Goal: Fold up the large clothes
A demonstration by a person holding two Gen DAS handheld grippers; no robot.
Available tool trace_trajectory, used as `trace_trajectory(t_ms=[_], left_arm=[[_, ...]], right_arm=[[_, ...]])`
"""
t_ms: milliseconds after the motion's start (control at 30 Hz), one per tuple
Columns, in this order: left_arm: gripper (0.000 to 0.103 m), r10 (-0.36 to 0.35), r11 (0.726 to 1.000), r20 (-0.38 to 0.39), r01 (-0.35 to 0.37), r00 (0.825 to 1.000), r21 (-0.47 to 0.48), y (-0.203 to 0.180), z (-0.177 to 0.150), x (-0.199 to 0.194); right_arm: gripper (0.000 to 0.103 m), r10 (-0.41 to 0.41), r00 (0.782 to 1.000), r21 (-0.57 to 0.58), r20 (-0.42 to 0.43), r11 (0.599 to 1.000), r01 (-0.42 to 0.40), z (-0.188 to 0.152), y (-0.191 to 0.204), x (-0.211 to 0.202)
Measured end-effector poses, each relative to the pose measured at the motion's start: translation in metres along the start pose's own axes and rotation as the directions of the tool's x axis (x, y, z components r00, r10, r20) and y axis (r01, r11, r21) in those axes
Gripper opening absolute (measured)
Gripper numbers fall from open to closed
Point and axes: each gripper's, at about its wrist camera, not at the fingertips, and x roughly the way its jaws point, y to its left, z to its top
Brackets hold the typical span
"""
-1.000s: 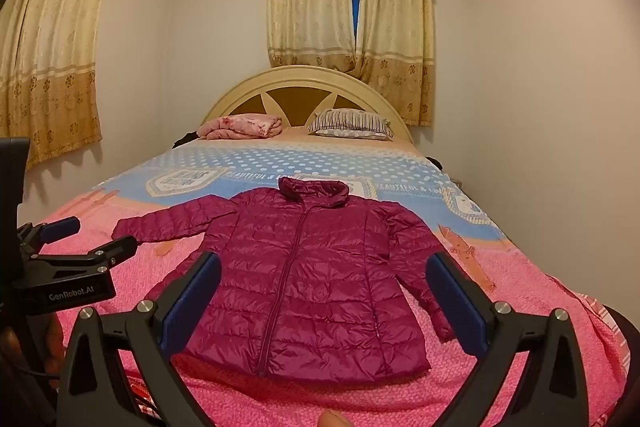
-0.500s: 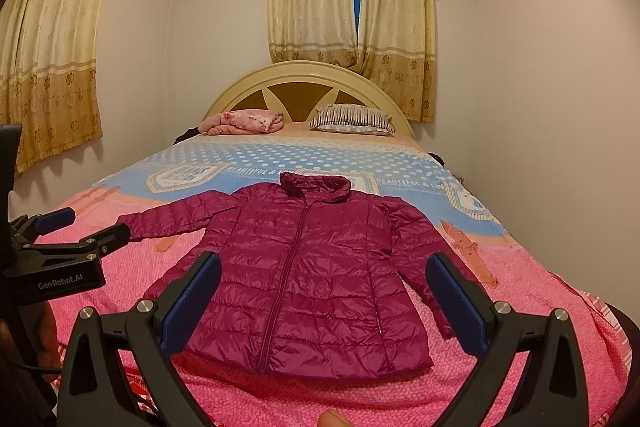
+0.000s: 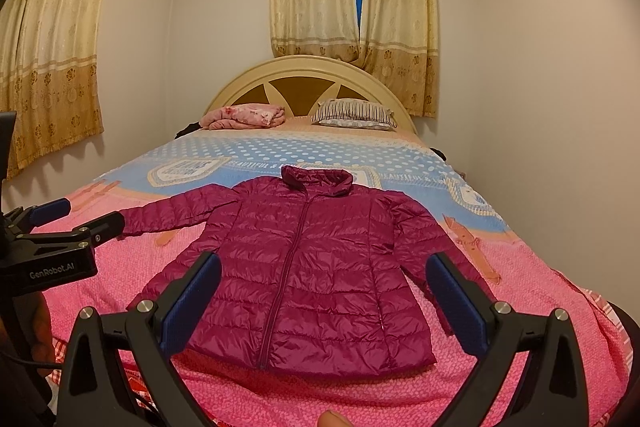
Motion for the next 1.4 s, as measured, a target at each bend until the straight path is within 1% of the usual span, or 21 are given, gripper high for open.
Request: trace_trajectory(t_ms=[1400], left_arm=[[0.103,0.016,1.0,0.002,-0.016,1.0,0.002,0.0034,-0.0022,0.001]], right_arm=[[0.102,0.019,1.0,-0.008,-0.025,1.0,-0.019,-0.0043,0.0038,0.0061]])
